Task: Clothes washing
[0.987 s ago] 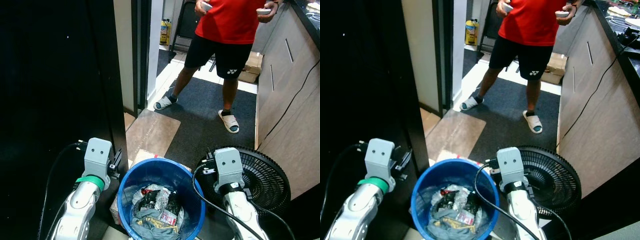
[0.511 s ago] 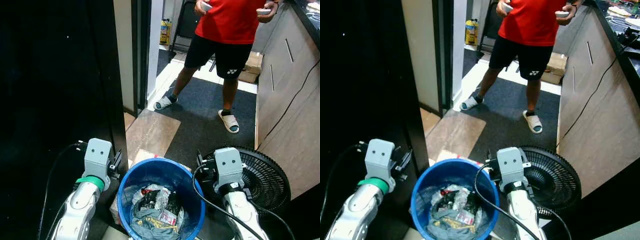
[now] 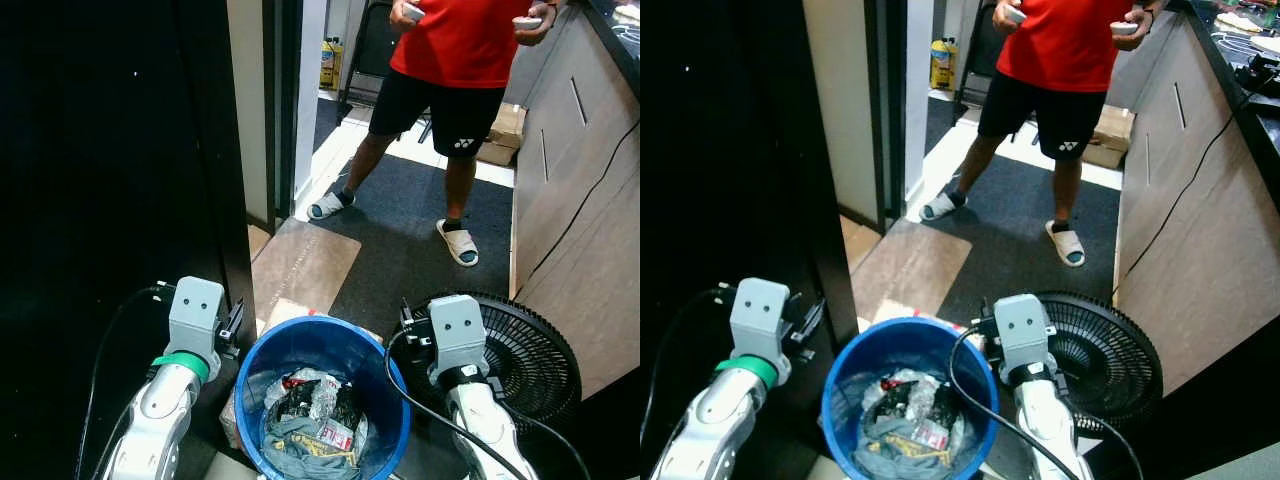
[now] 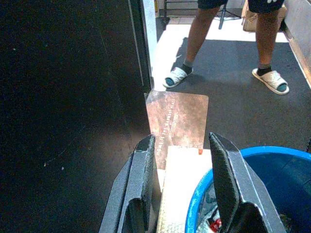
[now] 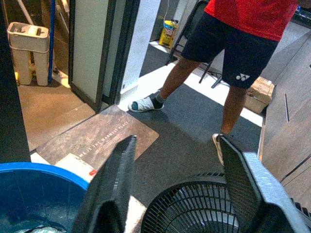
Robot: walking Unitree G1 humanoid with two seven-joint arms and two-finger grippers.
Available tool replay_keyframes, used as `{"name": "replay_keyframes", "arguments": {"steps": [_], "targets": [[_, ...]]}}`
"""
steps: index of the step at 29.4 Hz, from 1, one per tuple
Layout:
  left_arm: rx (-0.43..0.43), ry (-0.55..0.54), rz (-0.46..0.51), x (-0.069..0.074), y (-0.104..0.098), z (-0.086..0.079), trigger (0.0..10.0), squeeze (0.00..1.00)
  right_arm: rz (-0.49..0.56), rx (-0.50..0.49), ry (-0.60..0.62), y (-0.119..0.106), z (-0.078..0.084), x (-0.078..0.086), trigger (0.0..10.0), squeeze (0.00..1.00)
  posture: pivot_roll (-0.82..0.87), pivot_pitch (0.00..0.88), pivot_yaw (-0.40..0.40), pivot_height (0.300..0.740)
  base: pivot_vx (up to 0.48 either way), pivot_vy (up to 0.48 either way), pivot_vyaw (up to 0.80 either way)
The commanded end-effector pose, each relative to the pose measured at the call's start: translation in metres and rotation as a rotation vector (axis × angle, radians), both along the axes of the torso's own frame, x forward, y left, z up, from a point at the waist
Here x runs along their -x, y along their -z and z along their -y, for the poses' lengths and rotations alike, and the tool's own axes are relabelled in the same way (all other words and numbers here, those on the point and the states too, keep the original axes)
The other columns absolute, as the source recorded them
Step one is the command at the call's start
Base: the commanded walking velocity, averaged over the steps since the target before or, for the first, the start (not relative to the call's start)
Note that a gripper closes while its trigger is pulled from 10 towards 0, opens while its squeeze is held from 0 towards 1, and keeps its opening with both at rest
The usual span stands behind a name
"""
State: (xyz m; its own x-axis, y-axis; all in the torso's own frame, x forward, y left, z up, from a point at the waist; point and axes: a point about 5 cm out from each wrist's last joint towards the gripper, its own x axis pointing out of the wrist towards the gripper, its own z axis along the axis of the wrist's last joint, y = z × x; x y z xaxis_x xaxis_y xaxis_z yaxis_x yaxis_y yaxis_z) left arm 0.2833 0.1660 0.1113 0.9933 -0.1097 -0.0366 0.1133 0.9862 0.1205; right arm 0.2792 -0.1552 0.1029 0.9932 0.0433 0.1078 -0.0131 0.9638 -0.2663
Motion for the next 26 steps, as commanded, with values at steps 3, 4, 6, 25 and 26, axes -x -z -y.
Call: {"name": "replay_keyframes", "arguments": {"steps": [3, 4, 6, 25, 26], "targets": [[-0.009, 0.009, -0.025, 0.0025, 0.0063, 0.0015, 10.0, 0.0, -0.017, 0.003, 0.012, 0.0044, 0.0024, 0.0022, 0.0, 0.0, 0.08, 0.019, -0.008, 0.74, 0.0, 0.0, 0.0], [-0.008, 0.009, -0.025, 0.0024, 0.0063, 0.0017, 10.0, 0.0, -0.017, 0.004, 0.012, 0.0043, 0.0025, 0.0021, 0.0, 0.0, 0.08, 0.02, -0.008, 0.74, 0.0, 0.0, 0.0], [-0.008, 0.01, -0.025, 0.0023, 0.0062, 0.0019, 10.0, 0.0, -0.016, 0.004, 0.012, 0.0042, 0.0026, 0.002, 0.0, 0.0, 0.08, 0.02, -0.009, 0.74, 0.0, 0.0, 0.0], [-0.009, 0.009, -0.027, 0.003, 0.0069, 0.0015, 10.0, 0.0, -0.026, 0.0, 0.018, 0.0049, 0.0027, 0.0016, 10.0, 0.0, 0.08, 0.021, -0.009, 0.74, 0.0, 0.0, 0.0], [-0.009, 0.009, -0.027, 0.003, 0.0069, 0.0015, 10.0, 0.0, -0.026, 0.0, 0.018, 0.0049, 0.0027, 0.0016, 10.0, 0.0, 0.08, 0.021, -0.009, 0.74, 0.0, 0.0, 0.0]]}}
